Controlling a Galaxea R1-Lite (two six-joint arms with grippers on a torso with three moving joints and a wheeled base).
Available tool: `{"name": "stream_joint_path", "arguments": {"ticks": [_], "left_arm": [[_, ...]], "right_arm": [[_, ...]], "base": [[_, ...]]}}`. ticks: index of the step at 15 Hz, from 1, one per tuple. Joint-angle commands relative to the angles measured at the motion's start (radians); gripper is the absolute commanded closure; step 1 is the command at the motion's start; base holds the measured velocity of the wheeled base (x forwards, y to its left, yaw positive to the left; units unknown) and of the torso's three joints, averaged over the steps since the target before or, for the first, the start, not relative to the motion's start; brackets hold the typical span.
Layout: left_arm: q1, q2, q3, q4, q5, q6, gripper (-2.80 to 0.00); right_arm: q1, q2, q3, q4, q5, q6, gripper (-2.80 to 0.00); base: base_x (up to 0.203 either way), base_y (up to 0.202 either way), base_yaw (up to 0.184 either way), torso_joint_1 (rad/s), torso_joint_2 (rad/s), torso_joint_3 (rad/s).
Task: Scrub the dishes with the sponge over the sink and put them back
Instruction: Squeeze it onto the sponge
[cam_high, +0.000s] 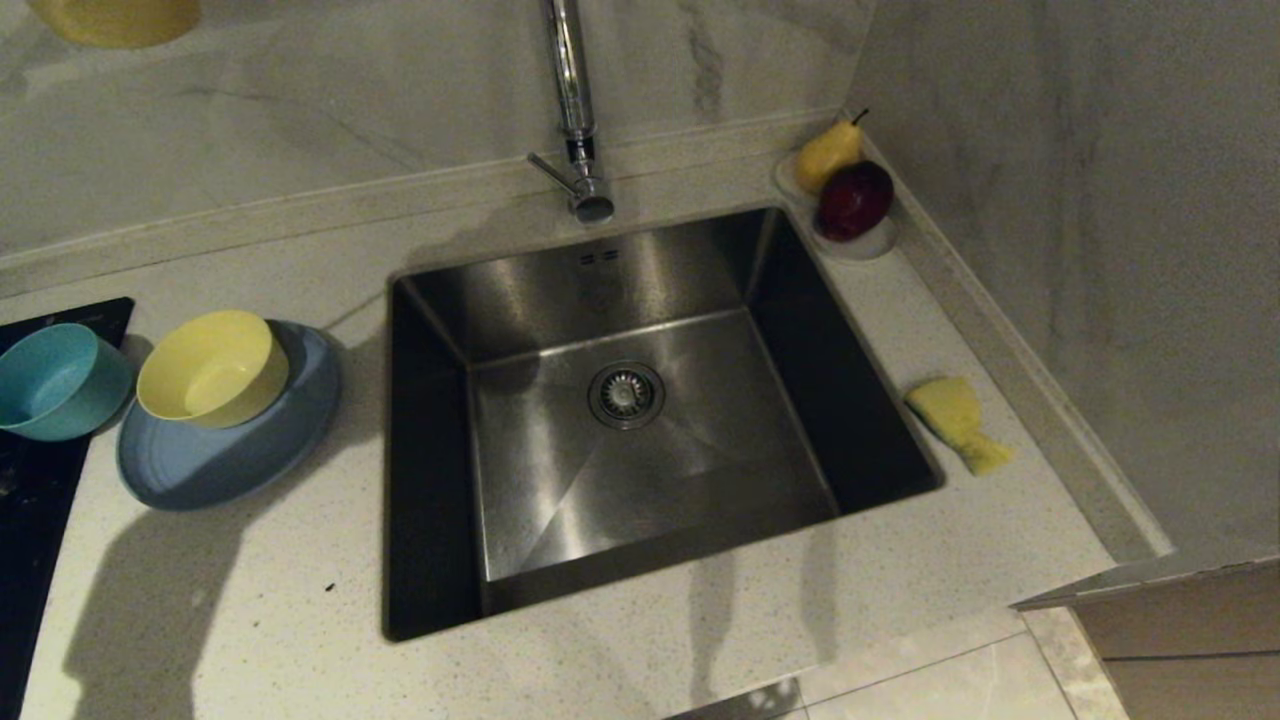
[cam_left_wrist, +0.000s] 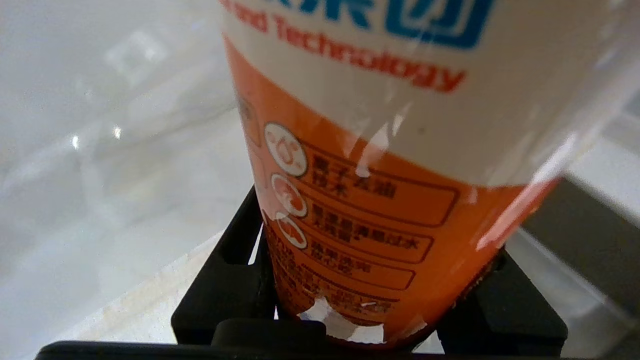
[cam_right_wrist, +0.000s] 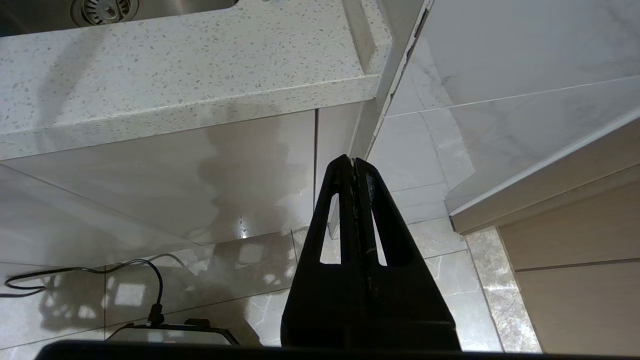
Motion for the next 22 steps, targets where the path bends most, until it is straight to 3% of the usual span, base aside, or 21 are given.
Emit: {"name": "stream_joint_path", "arguments": {"ticks": [1,9,16,22], "left_arm": [[-0.029,0.028,0.008,-0.001,-0.001,0.061,0.0],[-0.117,0.145,-0.042,-0.049,0.016,0.187,0.0],[-0.202,0.286,-0.072,-0.191,0.056,0.369,0.0],[-0.314,0.375,-0.131,-0.192,0.14,0.381,0.0]], "right_arm": [[0.0,-0.001,-0.001,0.0,0.001,-0.001,0.0],[0.0,-0.001,-0.001,0.0,0.001,-0.001,0.0],[0.0,-0.001,-0.001,0.0,0.001,-0.001,0.0],[0.0,-0.001,0.0,0.0,0.001,-0.001,0.0]], "base": [[0.0,0.0,0.0,0.0,0.0,0.0],[0.0,0.0,0.0,0.0,0.0,0.0],[0.0,0.0,0.0,0.0,0.0,0.0],[0.0,0.0,0.0,0.0,0.0,0.0]]}}
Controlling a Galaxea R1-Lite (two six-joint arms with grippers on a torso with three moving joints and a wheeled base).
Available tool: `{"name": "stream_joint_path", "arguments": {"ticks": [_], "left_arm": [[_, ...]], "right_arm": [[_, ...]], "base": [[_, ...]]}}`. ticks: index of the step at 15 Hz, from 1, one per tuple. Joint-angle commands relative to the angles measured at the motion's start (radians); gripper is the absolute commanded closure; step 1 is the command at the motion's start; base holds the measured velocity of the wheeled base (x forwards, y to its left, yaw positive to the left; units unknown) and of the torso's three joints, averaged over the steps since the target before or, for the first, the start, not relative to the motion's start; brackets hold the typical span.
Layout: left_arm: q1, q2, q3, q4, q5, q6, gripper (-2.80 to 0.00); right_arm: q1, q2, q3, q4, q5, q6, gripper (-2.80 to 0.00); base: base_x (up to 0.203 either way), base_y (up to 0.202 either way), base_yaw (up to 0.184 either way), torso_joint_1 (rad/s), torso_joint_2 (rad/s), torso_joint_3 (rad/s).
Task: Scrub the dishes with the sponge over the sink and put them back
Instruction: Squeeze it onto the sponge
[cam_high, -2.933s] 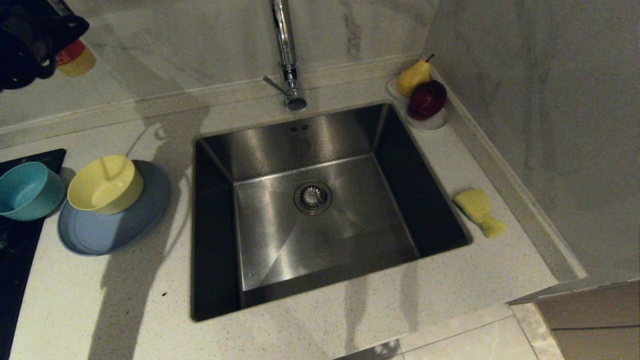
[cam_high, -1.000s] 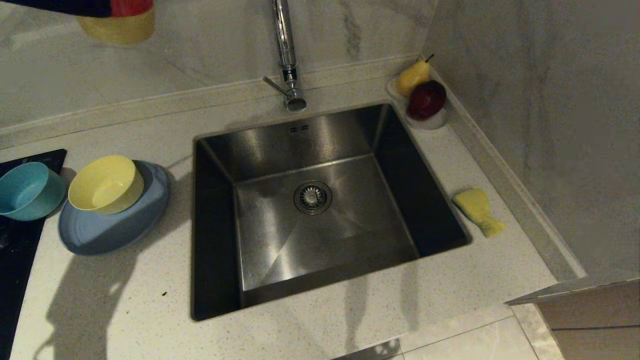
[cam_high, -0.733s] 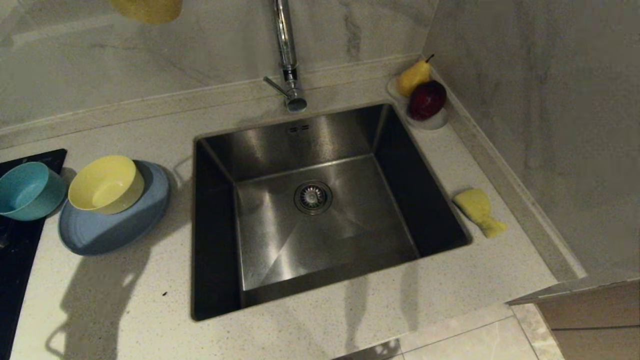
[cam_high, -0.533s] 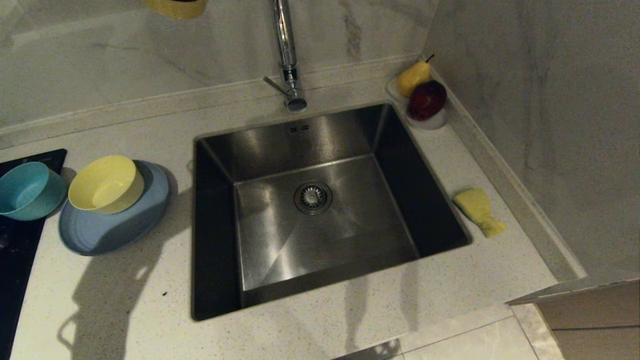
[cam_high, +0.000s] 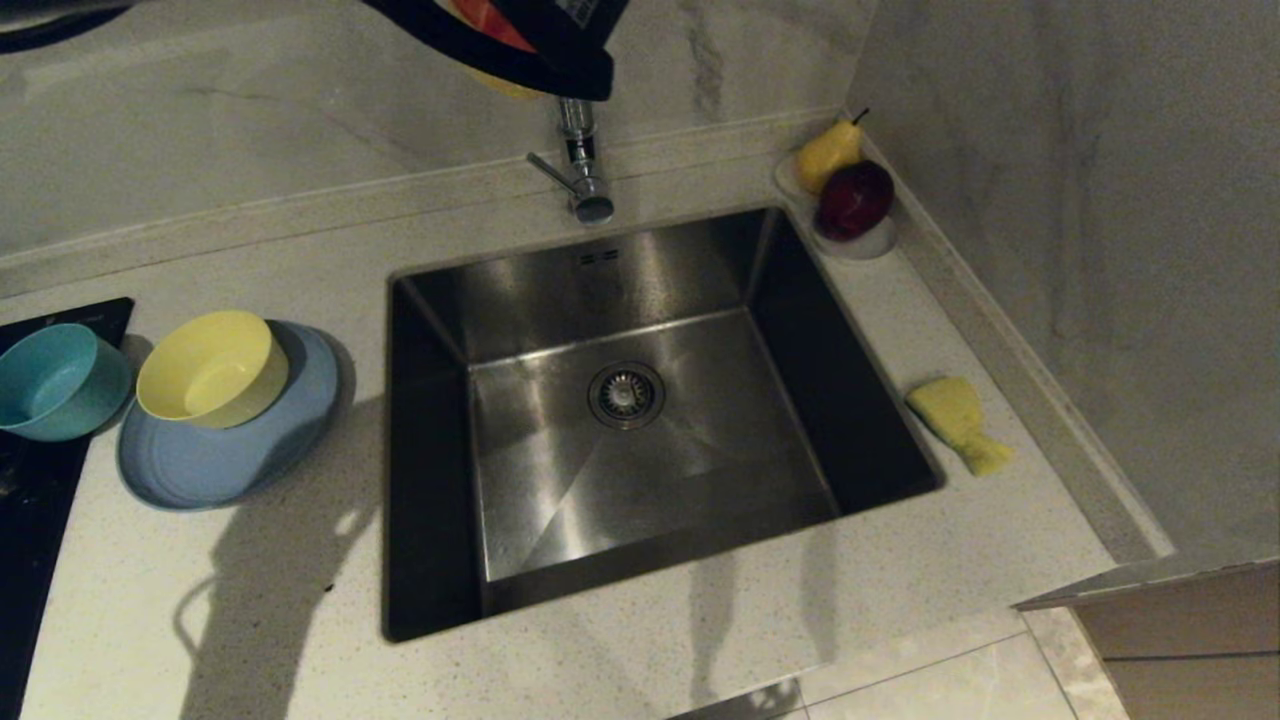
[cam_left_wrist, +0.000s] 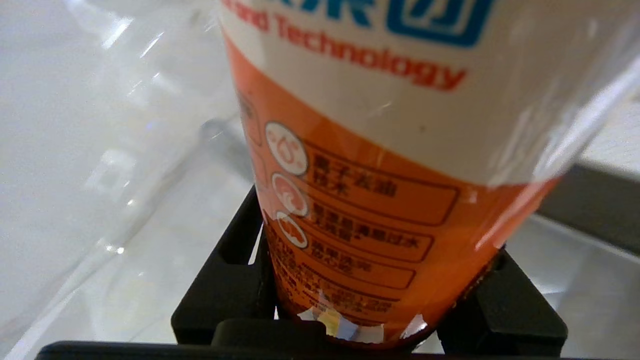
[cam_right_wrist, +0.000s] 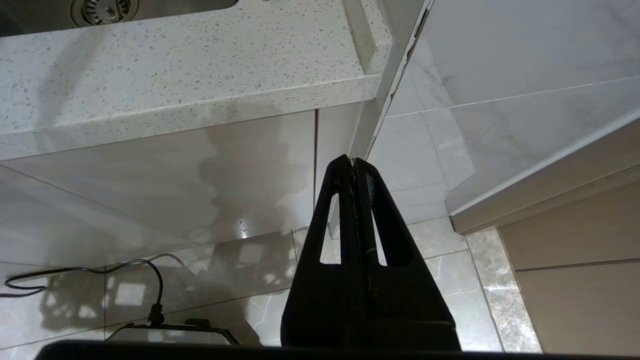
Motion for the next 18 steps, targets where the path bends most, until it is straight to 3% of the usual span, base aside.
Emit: {"name": "stream_joint_path", "arguments": {"ticks": [1,2,8,18], "left_arm": [[-0.062,0.057,-0.029,0.001,0.054,0.007,0.0],[-0.091,0.076,-0.035,0.002,0.094,0.01,0.0],[-0.146,0.187,0.008,0.0,0.13,0.021,0.0],[-0.149,0.385,-0.011,-0.003,0.252,0.021,0.0]], "right_arm": [[0.0,-0.001,0.0,0.0,0.001,-0.001,0.0],[0.0,-0.001,-0.001,0.0,0.001,-0.001,0.0],[0.0,-0.001,-0.001,0.0,0.001,-0.001,0.0],[0.0,-0.001,0.0,0.0,0.001,-0.001,0.0]], "base": [[0.0,0.0,0.0,0.0,0.0,0.0],[0.0,0.0,0.0,0.0,0.0,0.0],[0.0,0.0,0.0,0.0,0.0,0.0],[0.0,0.0,0.0,0.0,0.0,0.0]]}}
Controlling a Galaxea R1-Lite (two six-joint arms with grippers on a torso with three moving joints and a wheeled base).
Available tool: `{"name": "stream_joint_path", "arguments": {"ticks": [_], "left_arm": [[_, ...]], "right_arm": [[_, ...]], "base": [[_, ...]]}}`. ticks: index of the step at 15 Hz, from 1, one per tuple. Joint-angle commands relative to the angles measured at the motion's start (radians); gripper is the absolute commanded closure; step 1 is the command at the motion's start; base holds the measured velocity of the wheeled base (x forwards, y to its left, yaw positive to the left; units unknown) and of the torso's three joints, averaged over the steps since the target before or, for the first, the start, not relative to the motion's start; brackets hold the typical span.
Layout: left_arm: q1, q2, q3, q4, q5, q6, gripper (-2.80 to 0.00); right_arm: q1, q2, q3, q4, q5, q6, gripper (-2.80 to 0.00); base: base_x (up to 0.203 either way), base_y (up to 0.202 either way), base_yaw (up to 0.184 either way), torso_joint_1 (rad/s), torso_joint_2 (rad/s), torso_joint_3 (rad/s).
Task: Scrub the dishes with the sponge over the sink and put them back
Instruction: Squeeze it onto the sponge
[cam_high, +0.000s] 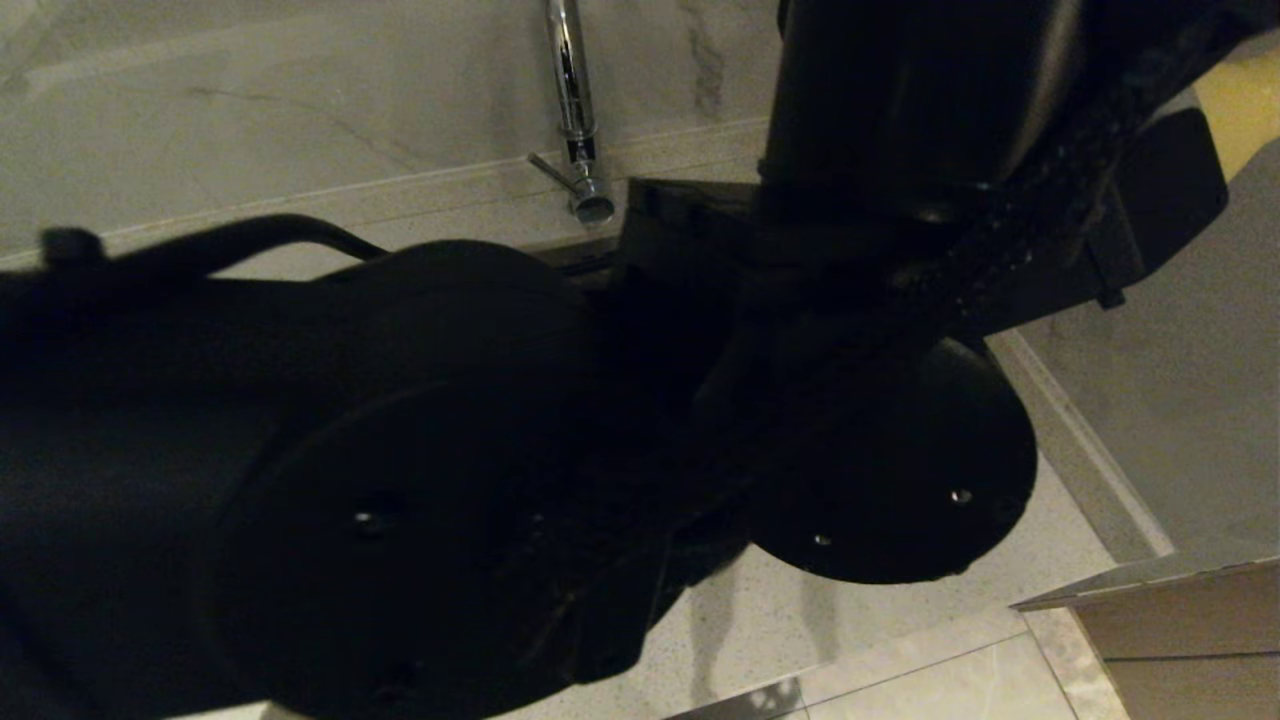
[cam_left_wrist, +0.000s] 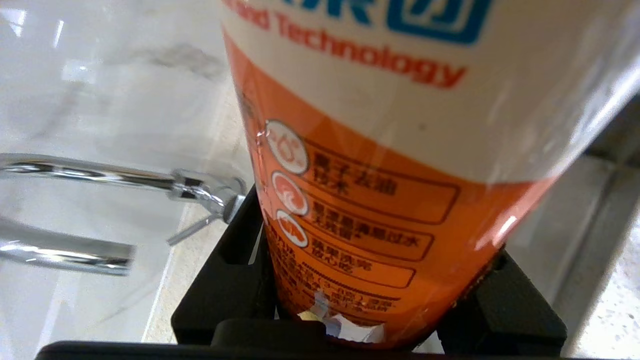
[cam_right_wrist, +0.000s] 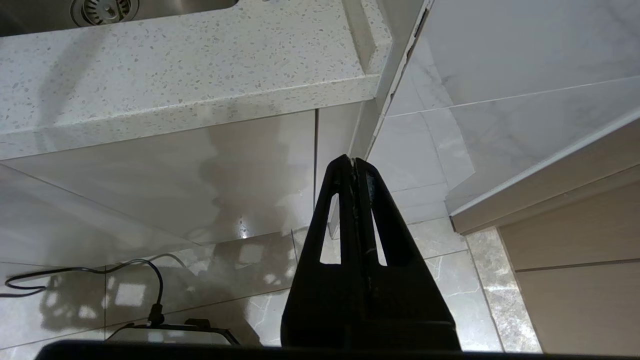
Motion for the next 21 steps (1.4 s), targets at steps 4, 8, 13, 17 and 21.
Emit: {"name": "stream_joint_path", "arguments": {"ticks": [4,8,13,17,21], "left_arm": [[0.0,0.101,-0.019,-0.001,0.039,0.006,0.0],[0.0,0.164,-0.018,0.005,0.047,0.007,0.0],[0.0,0.224,-0.022,0.012,0.08,0.041,0.0],[0.001,0.243,-0.024,0.086,0.107,0.057,0.0],[0.001,0.255,-0.018,0.155,0.107,0.075,0.0]], "right_arm": [[0.0,-0.001,0.001,0.0,0.0,0.0,0.0],[0.0,-0.001,0.001,0.0,0.0,0.0,0.0],[0.0,-0.001,0.001,0.0,0.0,0.0,0.0],[0.0,-0.001,0.001,0.0,0.0,0.0,0.0],[0.0,-0.001,0.0,0.0,0.0,0.0,0.0]], "base": [[0.0,0.0,0.0,0.0,0.0,0.0],[0.0,0.0,0.0,0.0,0.0,0.0],[0.0,0.0,0.0,0.0,0.0,0.0],[0.0,0.0,0.0,0.0,0.0,0.0],[0.0,0.0,0.0,0.0,0.0,0.0]]}}
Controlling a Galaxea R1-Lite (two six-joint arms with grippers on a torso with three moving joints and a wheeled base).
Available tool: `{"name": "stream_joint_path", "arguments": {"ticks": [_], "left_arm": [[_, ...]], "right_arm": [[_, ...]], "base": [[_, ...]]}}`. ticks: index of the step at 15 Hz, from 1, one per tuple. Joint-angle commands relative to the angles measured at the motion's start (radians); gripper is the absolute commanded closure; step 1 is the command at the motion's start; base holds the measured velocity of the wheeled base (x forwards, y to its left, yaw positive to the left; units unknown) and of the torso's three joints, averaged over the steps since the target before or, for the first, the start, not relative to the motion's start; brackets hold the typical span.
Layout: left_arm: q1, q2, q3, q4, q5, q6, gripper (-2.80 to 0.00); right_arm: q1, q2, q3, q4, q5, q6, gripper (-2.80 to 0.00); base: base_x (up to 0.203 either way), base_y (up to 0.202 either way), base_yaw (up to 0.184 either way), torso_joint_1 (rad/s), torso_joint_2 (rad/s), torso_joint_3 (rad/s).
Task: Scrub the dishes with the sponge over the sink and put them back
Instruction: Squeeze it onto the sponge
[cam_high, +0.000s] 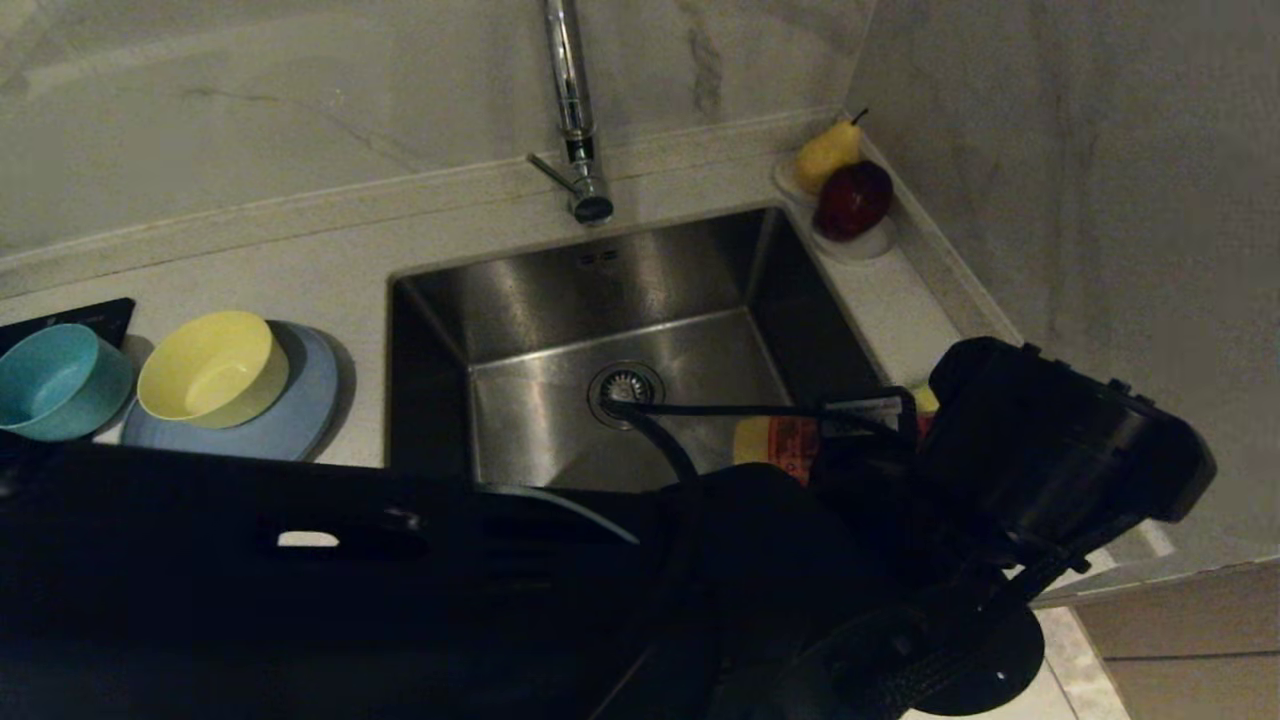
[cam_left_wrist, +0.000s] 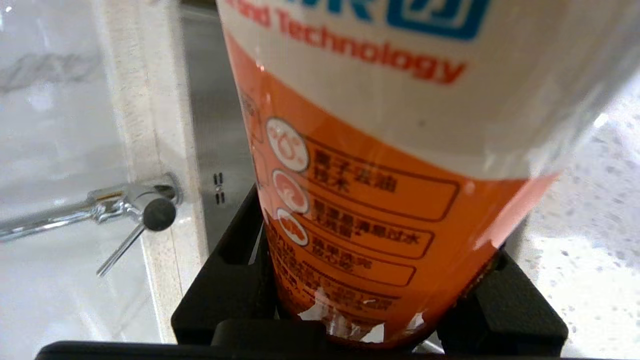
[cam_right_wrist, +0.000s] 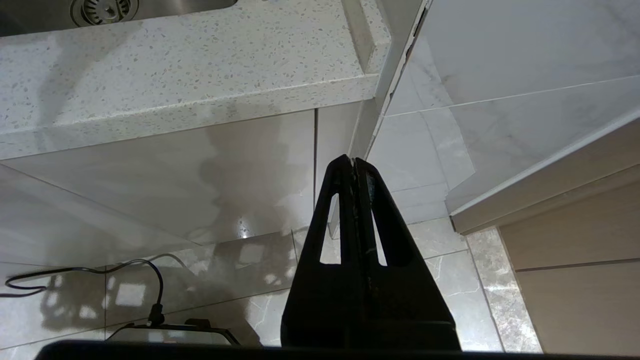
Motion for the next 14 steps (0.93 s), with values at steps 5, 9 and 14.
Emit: {"name": "stream_joint_path", "arguments": {"ticks": [5,9,14], "left_arm": [[0.003,0.025,0.01,0.074,0.059,0.016,0.0],[0.015,0.054,-0.034,0.093,0.1,0.041,0.0],[0.019,0.107,-0.094,0.08,0.211,0.076,0.0]], "right_arm": [[0.0,-0.001,0.001,0.0,0.0,0.0,0.0],[0.0,-0.001,0.001,0.0,0.0,0.0,0.0],[0.0,-0.001,0.001,0.0,0.0,0.0,0.0]], "base": [[0.0,0.0,0.0,0.0,0.0,0.0],[0.0,0.0,0.0,0.0,0.0,0.0],[0.0,0.0,0.0,0.0,0.0,0.0]]}}
